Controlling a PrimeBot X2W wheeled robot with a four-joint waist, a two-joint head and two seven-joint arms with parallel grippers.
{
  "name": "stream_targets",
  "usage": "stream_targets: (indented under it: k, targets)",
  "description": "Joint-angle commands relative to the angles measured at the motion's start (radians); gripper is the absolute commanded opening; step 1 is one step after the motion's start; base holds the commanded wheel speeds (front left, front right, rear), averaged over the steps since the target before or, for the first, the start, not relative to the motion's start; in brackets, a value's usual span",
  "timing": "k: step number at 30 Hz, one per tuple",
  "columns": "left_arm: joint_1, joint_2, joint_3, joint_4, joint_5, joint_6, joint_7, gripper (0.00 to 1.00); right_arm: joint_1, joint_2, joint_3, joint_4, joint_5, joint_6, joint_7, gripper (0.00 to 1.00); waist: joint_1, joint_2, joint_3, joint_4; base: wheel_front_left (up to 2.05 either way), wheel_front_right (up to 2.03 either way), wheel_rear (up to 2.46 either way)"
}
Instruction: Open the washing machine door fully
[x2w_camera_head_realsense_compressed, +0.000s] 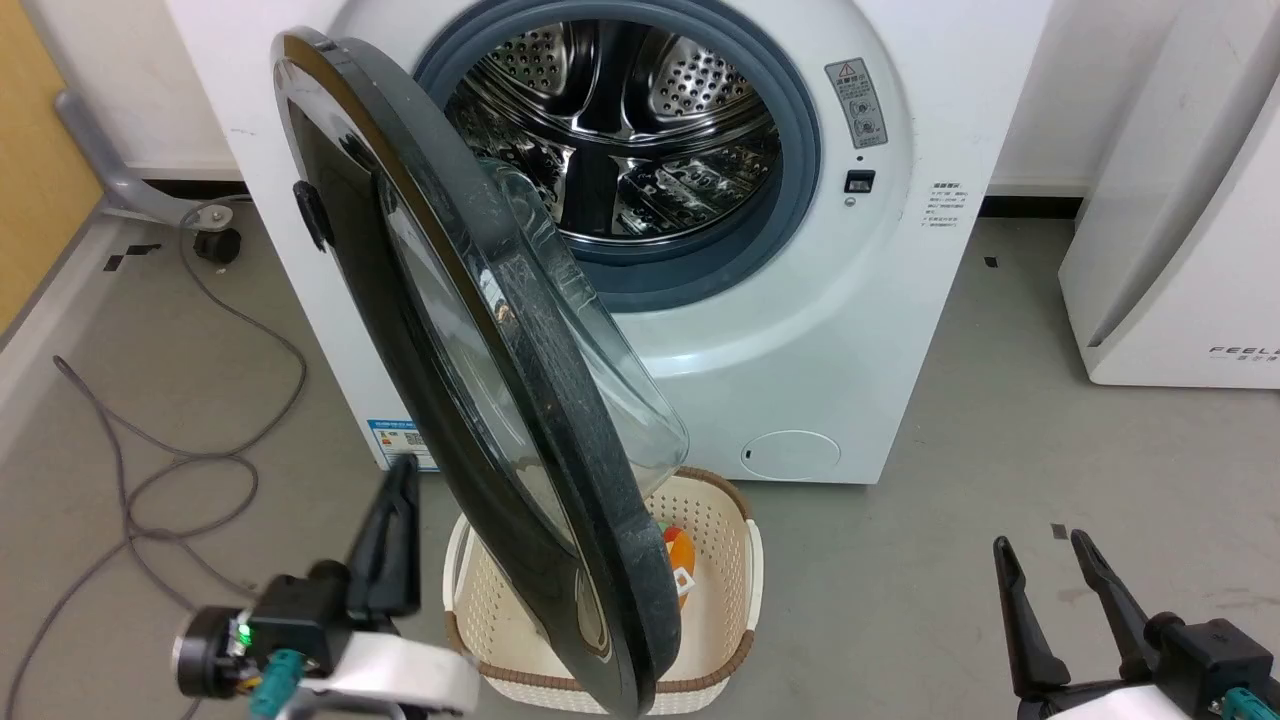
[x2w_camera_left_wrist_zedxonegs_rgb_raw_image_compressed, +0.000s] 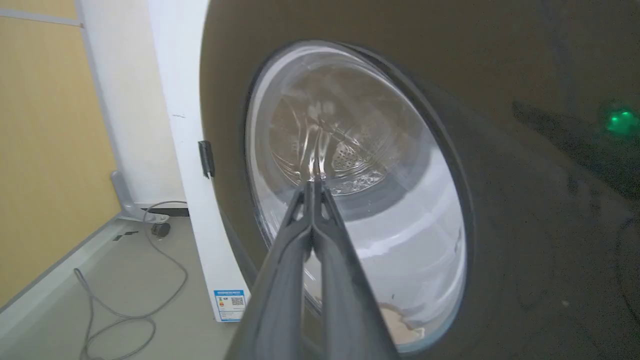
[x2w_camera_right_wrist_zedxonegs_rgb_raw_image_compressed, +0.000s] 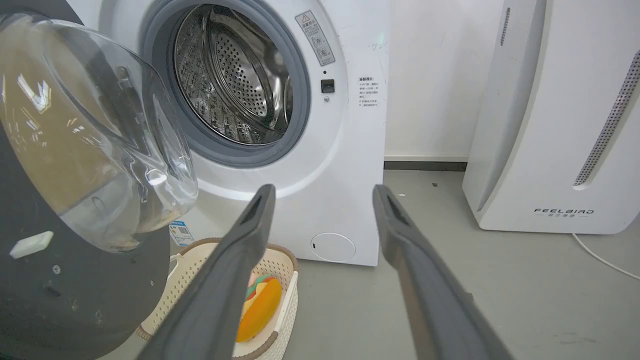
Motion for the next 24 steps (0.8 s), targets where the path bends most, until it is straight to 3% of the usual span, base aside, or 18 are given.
stream_targets:
  k: [1, 9, 13, 18, 24]
  targets:
    - [-0.016, 0.001, 0.006, -0.024, -0.003, 0.004, -0.006, 0.00, -0.005, 0.004, -0.002, -0.001, 0.008, 0.005, -0.004, 1.00, 0.0000, 0.0000, 0.000, 0.001, 0.00, 0.00, 0.00]
    - [-0.056, 0.001, 0.043, -0.264, 0.011, 0.015, -0.006, 0.00, -0.005, 0.004, -0.003, -0.001, 0.017, 0.005, -0.005, 1.00, 0.0000, 0.0000, -0.001, 0.004, 0.00, 0.00, 0.00]
    - [-0.094, 0.001, 0.018, -0.449, 0.011, 0.020, -0.006, 0.00, -0.005, 0.004, -0.002, 0.001, 0.020, 0.005, -0.006, 1.00, 0.0000, 0.0000, 0.004, 0.004, 0.00, 0.00, 0.00]
    - [-0.127, 0.001, -0.070, -0.618, -0.008, 0.013, -0.006, 0.00, -0.008, 0.004, 0.001, 0.005, 0.021, 0.005, -0.007, 1.00, 0.0000, 0.0000, 0.008, 0.000, 0.00, 0.00, 0.00]
    - [-0.111, 0.001, -0.242, -0.671, -0.047, -0.033, -0.006, 0.00, -0.009, 0.004, 0.001, 0.012, 0.021, 0.005, -0.010, 1.00, 0.0000, 0.0000, 0.011, -0.003, 0.00, 0.00, 0.00]
